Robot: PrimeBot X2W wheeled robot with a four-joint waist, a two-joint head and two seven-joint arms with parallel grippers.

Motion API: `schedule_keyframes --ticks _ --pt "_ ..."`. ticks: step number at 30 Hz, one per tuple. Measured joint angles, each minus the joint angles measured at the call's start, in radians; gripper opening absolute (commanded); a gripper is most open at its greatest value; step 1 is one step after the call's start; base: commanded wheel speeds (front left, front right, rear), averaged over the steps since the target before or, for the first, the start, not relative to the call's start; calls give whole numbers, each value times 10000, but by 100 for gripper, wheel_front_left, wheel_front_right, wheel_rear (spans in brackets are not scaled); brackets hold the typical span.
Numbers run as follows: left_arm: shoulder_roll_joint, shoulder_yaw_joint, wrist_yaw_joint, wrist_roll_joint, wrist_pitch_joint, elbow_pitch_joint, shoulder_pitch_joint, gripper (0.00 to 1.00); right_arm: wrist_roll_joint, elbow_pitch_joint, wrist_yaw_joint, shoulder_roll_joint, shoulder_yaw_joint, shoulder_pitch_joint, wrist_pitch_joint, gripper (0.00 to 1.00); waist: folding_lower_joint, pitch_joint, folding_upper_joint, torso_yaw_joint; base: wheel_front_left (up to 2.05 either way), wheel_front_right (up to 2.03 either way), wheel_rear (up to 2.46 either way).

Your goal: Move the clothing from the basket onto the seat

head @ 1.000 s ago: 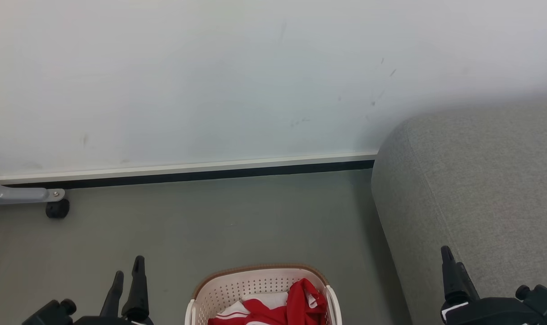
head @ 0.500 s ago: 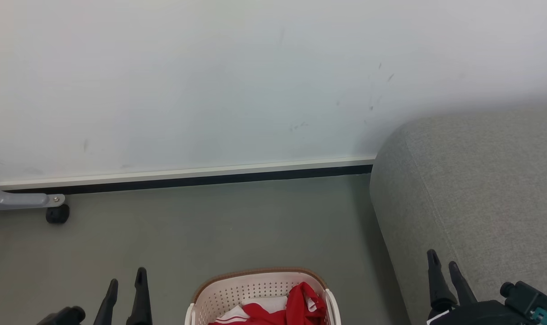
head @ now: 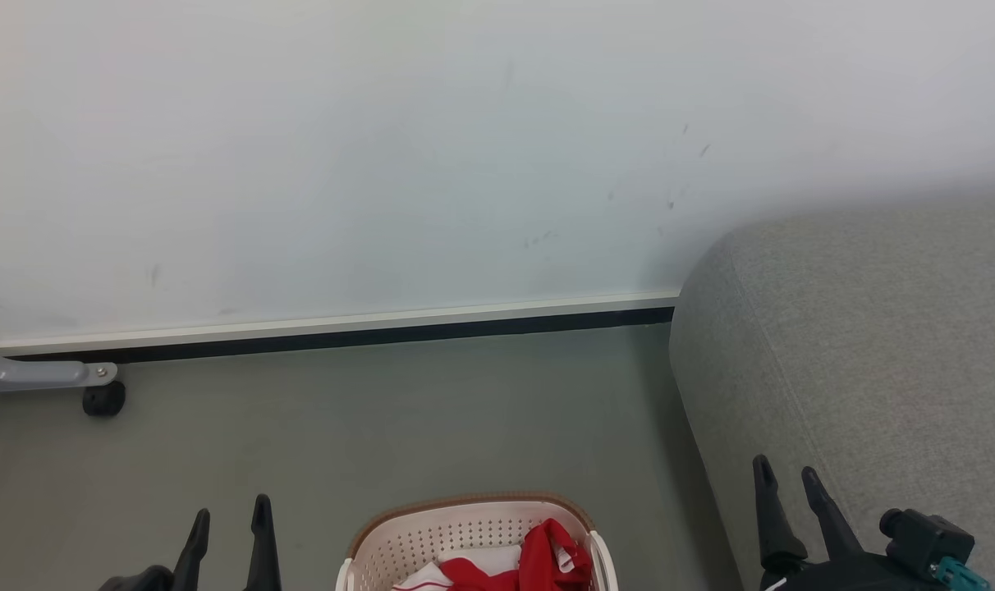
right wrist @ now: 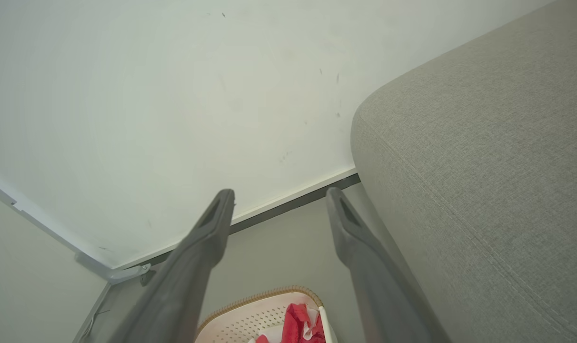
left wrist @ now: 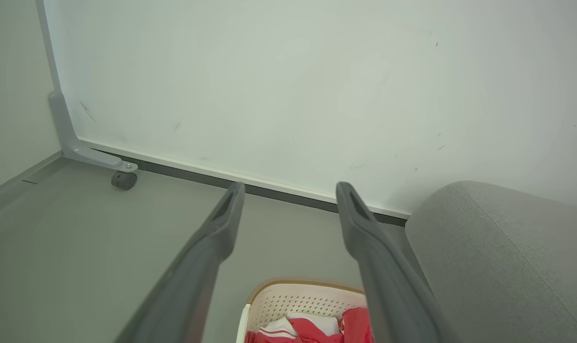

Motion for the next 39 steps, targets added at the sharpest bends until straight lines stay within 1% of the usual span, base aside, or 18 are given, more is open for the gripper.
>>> schedule_keyframes --ticks 2,12,15,26,28,31,39 --pt "2 -19 82 311 -82 -25 17 100 -217 -8 -67 -13 92 3 -71 100 0 -18 0 -3 0 0 0" --pt "8 -169 176 1442 -407 -98 203 100 -1427 -40 -86 -125 497 40 -416 100 0 -103 0 -16 0 0 0" --pt "10 -219 251 1743 -512 -138 296 100 -1793 -56 -153 -140 604 54 -502 100 0 -126 0 -23 0 0 0" --pt "17 -345 261 2963 -876 -167 519 100 -3074 -109 -253 -253 963 136 -855 100 0 -209 0 -58 0 0 0" --pt "17 -384 314 3361 -965 -169 603 100 -3386 -121 -290 -267 1074 175 -951 100 0 -235 0 -65 0 0 0" --pt "17 -384 336 3448 -965 -163 602 100 -3574 -125 -303 -268 1106 182 -953 100 0 -242 0 -68 0 0 0" --pt "-6 -337 290 3440 -965 -59 602 100 -3586 -125 -301 -272 1093 182 -953 100 2 -243 0 -68 0 0 0"
